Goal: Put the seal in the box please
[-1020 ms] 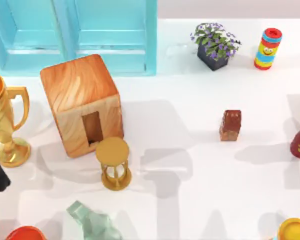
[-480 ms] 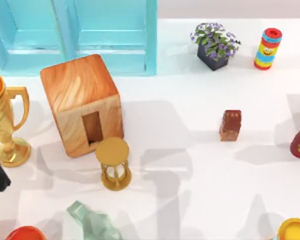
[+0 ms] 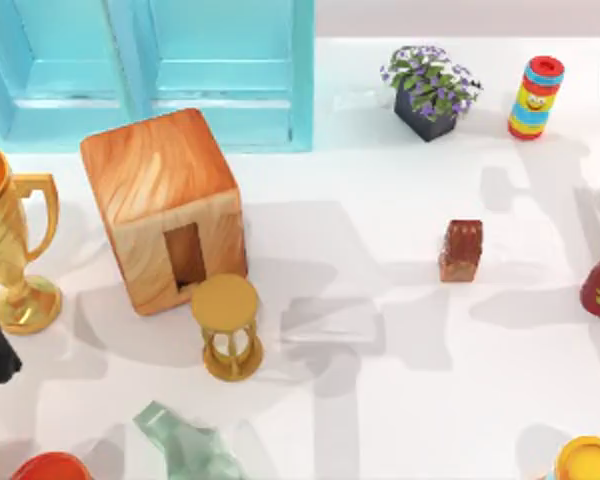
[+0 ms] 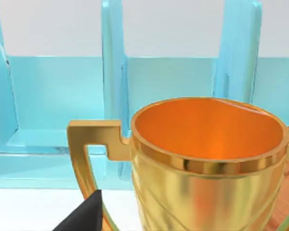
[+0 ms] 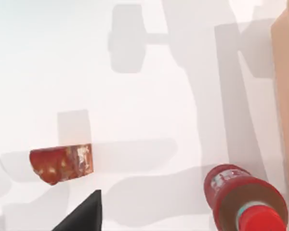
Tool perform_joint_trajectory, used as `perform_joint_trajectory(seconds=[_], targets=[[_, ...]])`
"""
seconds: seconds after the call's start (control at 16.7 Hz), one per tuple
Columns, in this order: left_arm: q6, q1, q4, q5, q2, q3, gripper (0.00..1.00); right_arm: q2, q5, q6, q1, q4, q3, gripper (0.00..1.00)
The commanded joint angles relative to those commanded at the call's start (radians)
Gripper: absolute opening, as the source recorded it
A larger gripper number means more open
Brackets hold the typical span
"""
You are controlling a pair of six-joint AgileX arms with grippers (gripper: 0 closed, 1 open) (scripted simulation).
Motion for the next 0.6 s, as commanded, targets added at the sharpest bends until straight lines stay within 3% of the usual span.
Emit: perform_joint_trajectory(seconds=[0.3,0.6], targets=[[0.000,0.000,0.000,0.000,0.000,0.000,1.00,0.341,-0.007,0.073,0.133,-0.169,0.274,1.00],[0.000,0.000,0.000,0.000,0.000,0.000,1.00,0.571,-0.006,0.143,0.253,-0.277,0.423,1.00]])
